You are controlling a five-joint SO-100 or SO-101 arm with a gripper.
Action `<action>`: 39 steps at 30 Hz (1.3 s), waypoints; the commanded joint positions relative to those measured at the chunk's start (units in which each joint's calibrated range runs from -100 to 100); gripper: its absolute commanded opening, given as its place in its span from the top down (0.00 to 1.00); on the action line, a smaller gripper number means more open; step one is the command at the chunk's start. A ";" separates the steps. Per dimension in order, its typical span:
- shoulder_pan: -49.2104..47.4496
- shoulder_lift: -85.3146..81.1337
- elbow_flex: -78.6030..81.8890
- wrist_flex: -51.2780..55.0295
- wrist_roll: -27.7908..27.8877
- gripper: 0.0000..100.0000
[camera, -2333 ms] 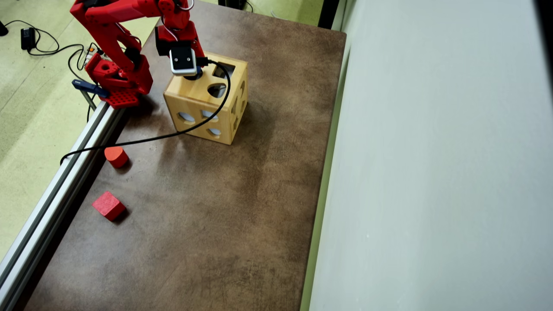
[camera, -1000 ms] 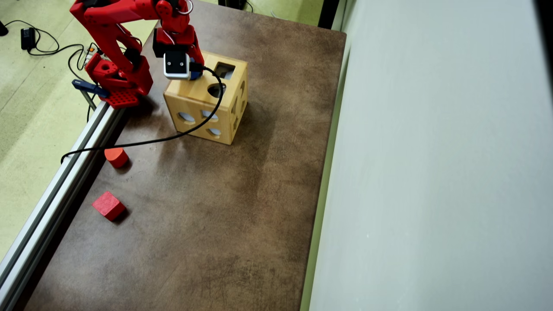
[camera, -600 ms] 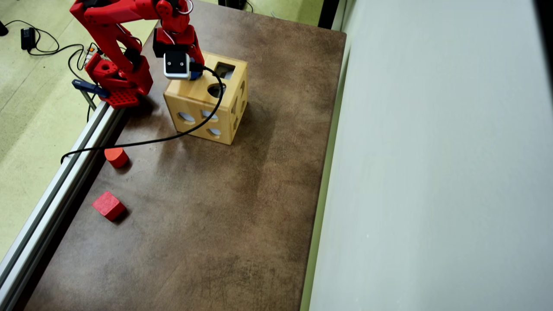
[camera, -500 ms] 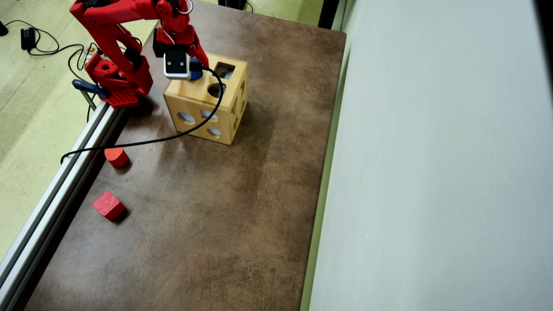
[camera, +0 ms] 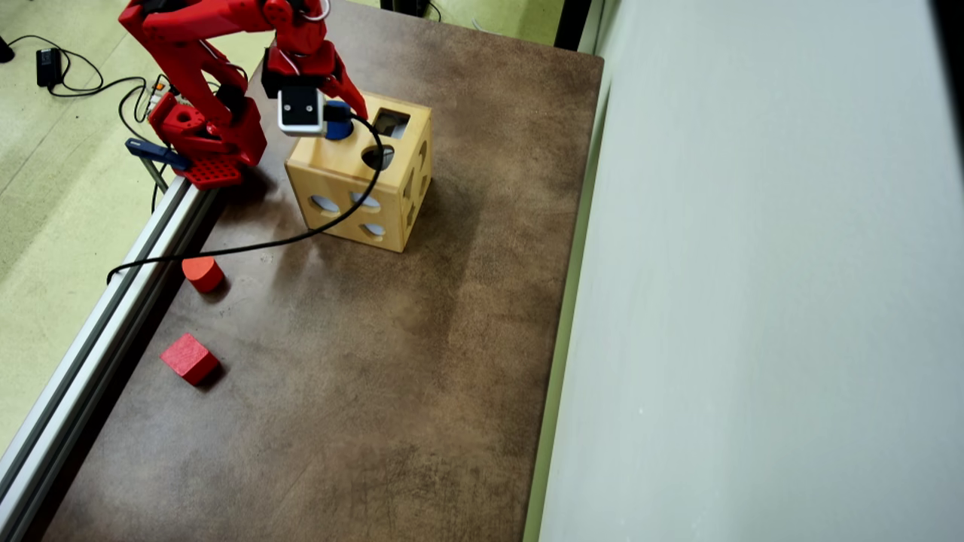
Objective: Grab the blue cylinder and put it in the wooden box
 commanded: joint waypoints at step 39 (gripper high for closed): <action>-0.79 6.77 1.95 -0.07 -2.00 0.83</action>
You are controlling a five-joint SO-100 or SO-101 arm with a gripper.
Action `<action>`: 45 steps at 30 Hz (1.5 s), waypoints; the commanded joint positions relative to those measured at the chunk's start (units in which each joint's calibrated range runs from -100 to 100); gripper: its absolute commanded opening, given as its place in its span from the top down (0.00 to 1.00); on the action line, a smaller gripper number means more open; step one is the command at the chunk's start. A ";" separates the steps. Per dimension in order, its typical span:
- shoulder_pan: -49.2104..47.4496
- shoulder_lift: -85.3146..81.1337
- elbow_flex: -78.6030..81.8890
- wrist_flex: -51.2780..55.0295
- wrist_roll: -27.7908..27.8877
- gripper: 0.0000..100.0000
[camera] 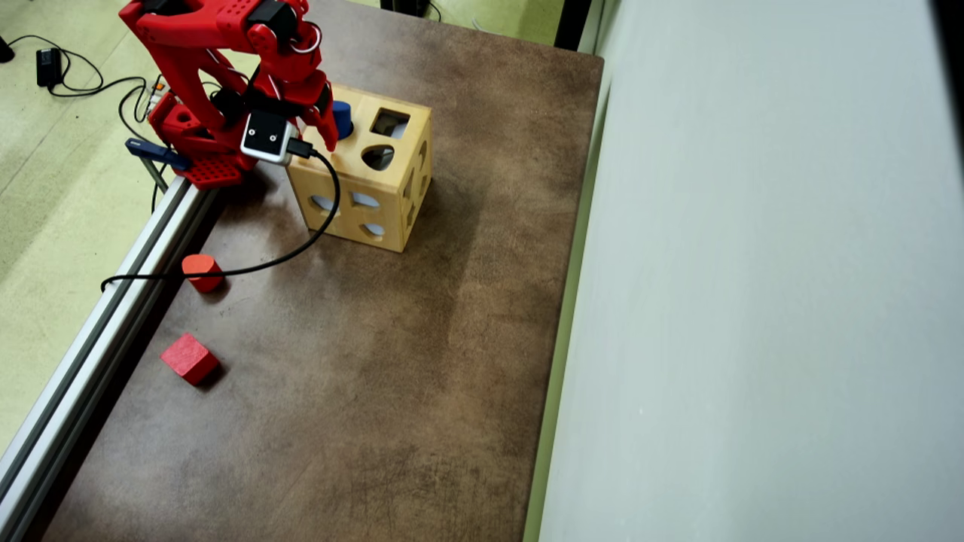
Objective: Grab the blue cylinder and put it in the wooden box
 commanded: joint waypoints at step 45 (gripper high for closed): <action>1.34 -40.09 -10.14 0.01 -6.69 0.95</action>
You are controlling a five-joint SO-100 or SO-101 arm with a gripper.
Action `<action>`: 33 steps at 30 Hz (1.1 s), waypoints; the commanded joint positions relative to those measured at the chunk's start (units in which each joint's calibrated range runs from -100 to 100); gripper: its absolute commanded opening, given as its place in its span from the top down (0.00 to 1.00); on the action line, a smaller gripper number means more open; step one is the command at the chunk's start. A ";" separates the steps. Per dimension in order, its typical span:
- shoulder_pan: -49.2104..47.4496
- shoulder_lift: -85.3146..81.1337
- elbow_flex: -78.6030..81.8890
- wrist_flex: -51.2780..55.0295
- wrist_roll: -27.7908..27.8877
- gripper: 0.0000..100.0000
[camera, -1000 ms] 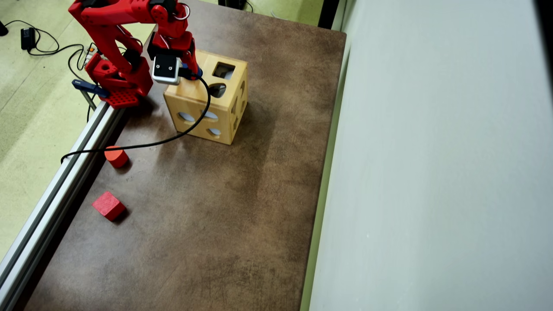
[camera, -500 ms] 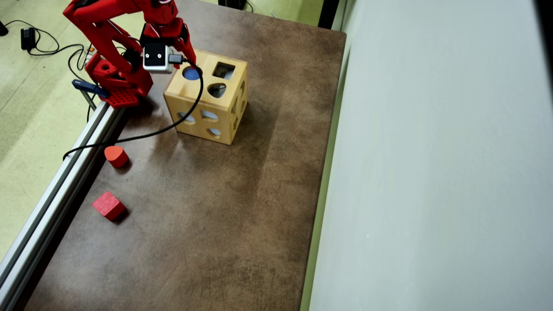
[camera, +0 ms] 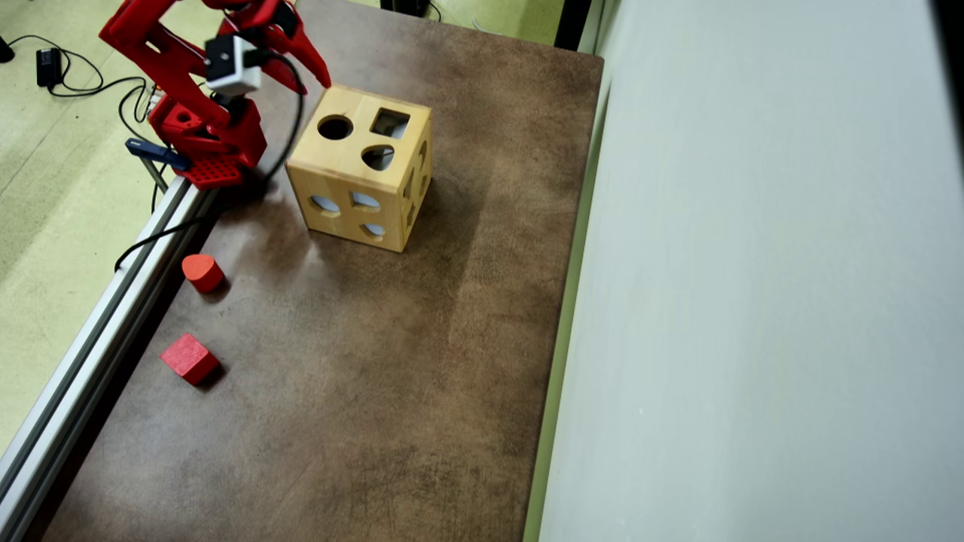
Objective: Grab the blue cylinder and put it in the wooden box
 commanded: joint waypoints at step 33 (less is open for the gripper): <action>0.40 -38.13 11.23 -0.15 -0.44 0.96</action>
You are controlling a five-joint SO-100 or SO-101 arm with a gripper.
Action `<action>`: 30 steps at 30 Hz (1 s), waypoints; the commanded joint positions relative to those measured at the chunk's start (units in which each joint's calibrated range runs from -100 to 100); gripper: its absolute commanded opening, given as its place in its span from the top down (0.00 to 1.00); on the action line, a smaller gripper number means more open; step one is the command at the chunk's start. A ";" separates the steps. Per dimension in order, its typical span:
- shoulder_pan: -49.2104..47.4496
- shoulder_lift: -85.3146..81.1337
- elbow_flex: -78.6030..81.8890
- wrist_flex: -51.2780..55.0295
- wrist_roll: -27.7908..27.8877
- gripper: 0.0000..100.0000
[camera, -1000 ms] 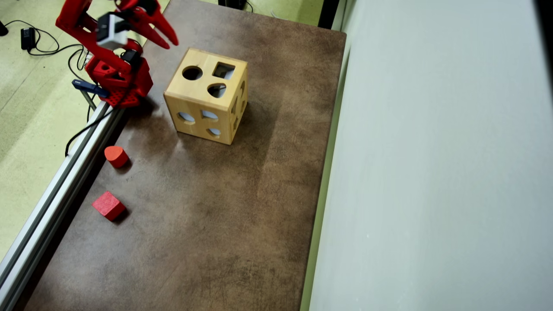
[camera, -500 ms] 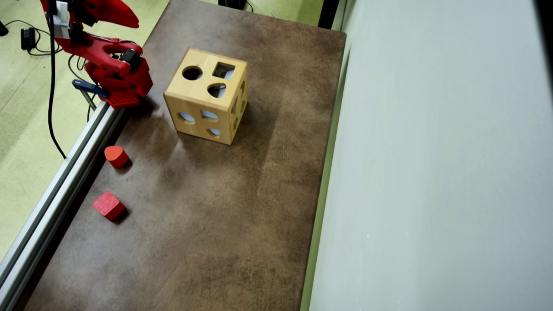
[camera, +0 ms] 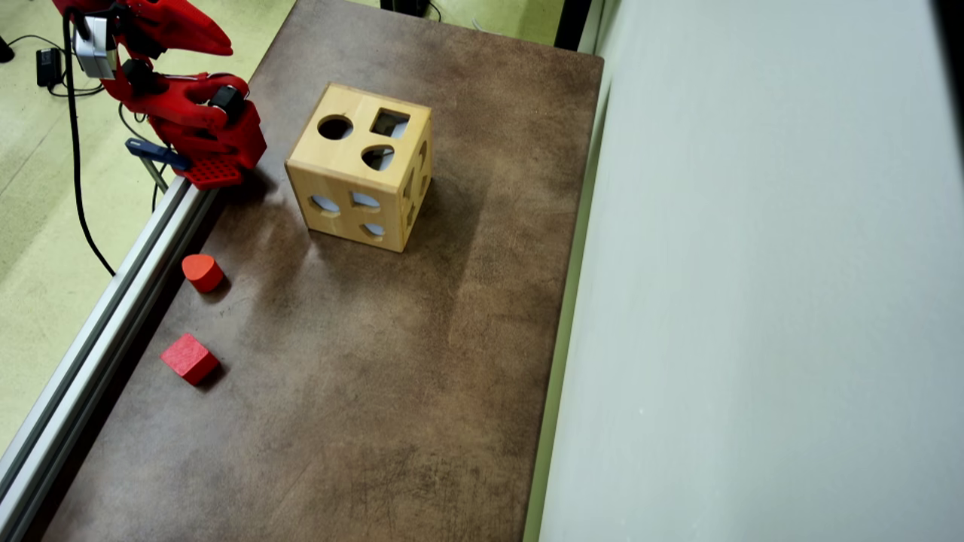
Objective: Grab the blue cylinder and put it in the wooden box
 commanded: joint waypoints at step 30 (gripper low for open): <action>-0.03 0.26 0.21 -0.32 0.10 0.96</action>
